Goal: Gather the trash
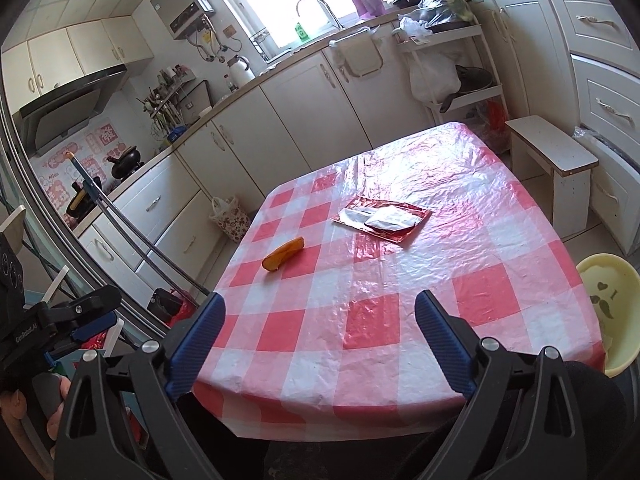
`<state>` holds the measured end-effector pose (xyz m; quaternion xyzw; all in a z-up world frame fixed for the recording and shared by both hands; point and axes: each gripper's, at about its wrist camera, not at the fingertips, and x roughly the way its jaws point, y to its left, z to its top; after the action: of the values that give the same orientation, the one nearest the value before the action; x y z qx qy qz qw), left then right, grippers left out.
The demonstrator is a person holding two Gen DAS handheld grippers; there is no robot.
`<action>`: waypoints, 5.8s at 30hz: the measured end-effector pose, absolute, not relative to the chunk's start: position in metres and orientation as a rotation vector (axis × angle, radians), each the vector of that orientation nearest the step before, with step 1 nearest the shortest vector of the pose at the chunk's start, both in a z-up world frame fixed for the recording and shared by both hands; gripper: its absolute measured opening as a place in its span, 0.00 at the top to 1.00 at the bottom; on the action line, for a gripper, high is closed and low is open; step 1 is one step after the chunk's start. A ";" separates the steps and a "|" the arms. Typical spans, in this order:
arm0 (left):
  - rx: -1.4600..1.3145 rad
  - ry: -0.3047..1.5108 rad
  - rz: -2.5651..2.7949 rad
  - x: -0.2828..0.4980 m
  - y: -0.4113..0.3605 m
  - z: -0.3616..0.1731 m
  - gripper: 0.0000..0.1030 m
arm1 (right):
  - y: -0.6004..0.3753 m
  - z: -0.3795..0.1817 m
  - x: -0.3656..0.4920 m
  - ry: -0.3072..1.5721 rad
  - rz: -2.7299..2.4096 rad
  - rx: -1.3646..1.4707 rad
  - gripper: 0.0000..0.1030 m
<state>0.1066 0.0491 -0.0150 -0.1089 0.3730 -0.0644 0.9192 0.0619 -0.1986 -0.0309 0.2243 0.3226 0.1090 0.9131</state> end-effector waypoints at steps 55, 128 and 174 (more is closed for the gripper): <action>-0.225 0.754 -0.139 0.100 0.052 -0.007 0.15 | -0.199 -0.032 0.061 0.666 0.228 0.449 0.10; -0.220 0.751 -0.139 0.098 0.052 -0.009 0.15 | -0.194 -0.035 0.062 0.682 0.252 0.446 0.10; 0.094 0.985 -0.222 0.334 -0.015 -0.148 0.85 | -0.182 -0.109 0.276 1.055 0.296 -0.034 0.91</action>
<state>0.3344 -0.0151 -0.1482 0.0449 0.4718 -0.1061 0.8742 0.2764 -0.1815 -0.1090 -0.0164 0.5017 0.1409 0.8533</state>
